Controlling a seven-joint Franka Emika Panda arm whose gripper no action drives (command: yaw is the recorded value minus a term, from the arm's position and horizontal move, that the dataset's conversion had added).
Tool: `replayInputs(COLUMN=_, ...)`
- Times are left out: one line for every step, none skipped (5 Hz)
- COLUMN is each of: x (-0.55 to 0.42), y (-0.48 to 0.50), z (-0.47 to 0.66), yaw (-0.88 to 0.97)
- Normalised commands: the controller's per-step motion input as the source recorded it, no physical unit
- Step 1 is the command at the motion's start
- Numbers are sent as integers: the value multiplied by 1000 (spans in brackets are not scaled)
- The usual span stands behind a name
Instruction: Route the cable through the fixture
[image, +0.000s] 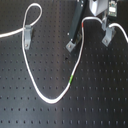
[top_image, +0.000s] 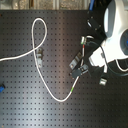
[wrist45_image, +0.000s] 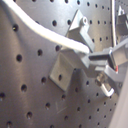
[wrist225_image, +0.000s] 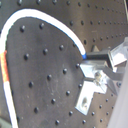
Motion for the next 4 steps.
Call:
replayInputs(x=0, y=0, z=19, yaw=0)
replayInputs(x=18, y=-151, z=416, yaw=63)
replayInputs(x=59, y=-260, z=383, yaw=549)
replayInputs(x=-67, y=-196, z=199, yaw=677)
